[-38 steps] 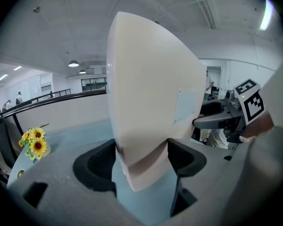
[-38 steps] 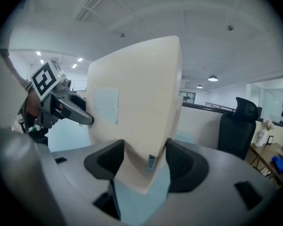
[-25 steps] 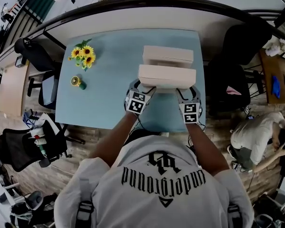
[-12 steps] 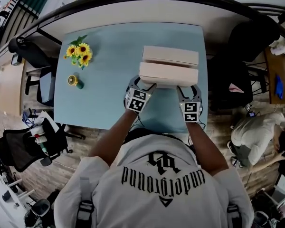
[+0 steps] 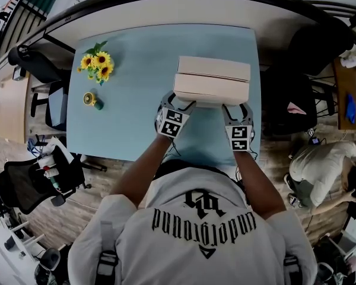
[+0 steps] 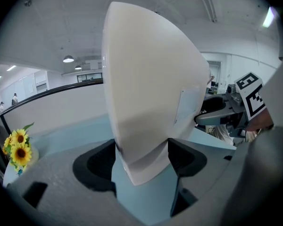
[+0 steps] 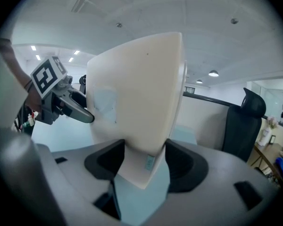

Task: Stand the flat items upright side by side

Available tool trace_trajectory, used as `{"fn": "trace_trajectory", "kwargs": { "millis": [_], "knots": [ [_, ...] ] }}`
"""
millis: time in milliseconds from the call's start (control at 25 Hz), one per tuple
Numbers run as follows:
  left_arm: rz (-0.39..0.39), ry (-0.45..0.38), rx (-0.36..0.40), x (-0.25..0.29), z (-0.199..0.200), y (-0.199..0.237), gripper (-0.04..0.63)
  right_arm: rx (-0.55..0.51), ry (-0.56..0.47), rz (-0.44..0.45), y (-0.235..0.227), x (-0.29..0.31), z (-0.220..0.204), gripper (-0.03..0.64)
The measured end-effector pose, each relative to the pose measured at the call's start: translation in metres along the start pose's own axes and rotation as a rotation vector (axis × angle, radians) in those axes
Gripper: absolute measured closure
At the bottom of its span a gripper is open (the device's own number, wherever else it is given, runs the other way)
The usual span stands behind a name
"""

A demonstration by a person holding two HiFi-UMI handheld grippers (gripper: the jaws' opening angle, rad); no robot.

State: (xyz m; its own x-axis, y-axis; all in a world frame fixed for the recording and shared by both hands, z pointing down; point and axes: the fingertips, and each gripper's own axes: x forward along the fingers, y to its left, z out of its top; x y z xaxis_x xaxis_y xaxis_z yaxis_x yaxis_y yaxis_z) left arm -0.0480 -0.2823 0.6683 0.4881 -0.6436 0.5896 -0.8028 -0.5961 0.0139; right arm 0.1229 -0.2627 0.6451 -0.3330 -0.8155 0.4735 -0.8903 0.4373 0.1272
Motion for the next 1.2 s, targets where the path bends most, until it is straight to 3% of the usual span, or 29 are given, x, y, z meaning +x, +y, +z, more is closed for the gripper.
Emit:
{"fn": "trace_trajectory", "kwargs": {
  "millis": [720,1200],
  "knots": [
    [-0.008,-0.046,-0.020,-0.015,0.004,0.001,0.207,0.022,-0.009,0.019,-0.005,-0.013,-0.005,0.305],
    [0.048,-0.192,-0.036,-0.078,0.028,-0.019,0.216,0.012,-0.131,0.040,0.004,-0.079,0.028,0.339]
  ]
}}
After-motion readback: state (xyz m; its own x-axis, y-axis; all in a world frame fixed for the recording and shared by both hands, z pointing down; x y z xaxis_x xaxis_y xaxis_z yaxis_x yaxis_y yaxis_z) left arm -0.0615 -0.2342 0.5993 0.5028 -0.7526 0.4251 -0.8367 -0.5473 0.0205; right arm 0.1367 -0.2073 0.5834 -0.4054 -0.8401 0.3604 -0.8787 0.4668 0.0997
